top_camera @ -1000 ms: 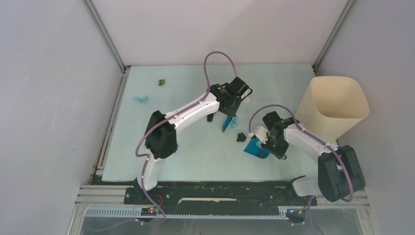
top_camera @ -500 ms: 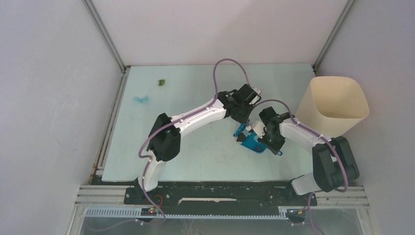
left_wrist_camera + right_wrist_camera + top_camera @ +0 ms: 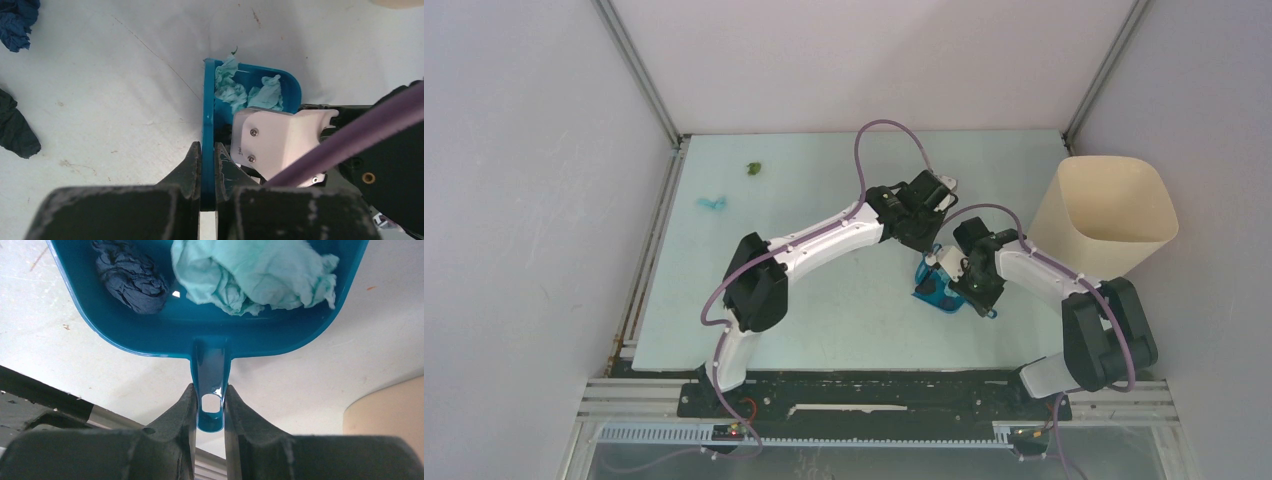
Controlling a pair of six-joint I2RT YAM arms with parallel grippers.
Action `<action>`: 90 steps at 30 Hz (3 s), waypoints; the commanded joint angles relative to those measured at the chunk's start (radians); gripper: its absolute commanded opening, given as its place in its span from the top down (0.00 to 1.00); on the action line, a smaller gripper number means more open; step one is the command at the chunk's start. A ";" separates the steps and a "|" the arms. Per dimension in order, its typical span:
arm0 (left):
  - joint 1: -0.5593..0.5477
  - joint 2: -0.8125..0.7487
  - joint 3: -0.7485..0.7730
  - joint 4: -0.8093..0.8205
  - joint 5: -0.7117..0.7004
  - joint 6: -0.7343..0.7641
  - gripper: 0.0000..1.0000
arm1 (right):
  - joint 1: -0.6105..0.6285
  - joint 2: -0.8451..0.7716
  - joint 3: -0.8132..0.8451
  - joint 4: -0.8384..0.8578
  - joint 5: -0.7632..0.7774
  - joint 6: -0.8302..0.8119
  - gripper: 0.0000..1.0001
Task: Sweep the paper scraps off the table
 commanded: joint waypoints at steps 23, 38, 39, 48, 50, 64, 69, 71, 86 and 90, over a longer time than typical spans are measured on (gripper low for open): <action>-0.016 -0.362 -0.119 0.168 -0.112 -0.048 1.00 | -0.003 -0.167 -0.005 0.091 -0.096 0.005 1.00; 0.096 -0.801 -0.680 0.176 -0.246 0.006 1.00 | 0.001 -0.244 0.072 -0.052 -0.080 0.001 1.00; 0.096 -0.835 -0.742 0.179 -0.242 0.005 1.00 | 0.003 -0.245 0.081 -0.068 -0.075 0.002 1.00; 0.097 -1.013 -1.022 0.227 -0.160 -0.004 1.00 | 0.010 -0.234 0.242 -0.202 -0.025 0.009 1.00; 0.097 -1.019 -1.043 0.233 -0.126 -0.004 1.00 | 0.004 -0.231 0.292 -0.235 -0.017 0.017 1.00; 0.118 -0.979 -1.055 0.208 -0.072 0.128 1.00 | -0.223 -0.229 0.567 -0.437 -0.186 -0.044 1.00; 0.123 -0.937 -1.049 0.197 -0.029 0.125 1.00 | -0.275 -0.208 0.708 -0.507 -0.193 -0.092 1.00; 0.123 -0.934 -1.049 0.196 -0.028 0.122 1.00 | -0.292 -0.199 0.770 -0.538 -0.191 -0.110 1.00; 0.124 -0.901 -1.053 0.181 0.011 0.127 1.00 | -0.682 -0.106 1.121 -0.724 -0.288 -0.210 1.00; 0.123 -0.900 -1.049 0.173 0.019 0.126 1.00 | -0.878 -0.071 1.180 -0.725 -0.272 -0.270 1.00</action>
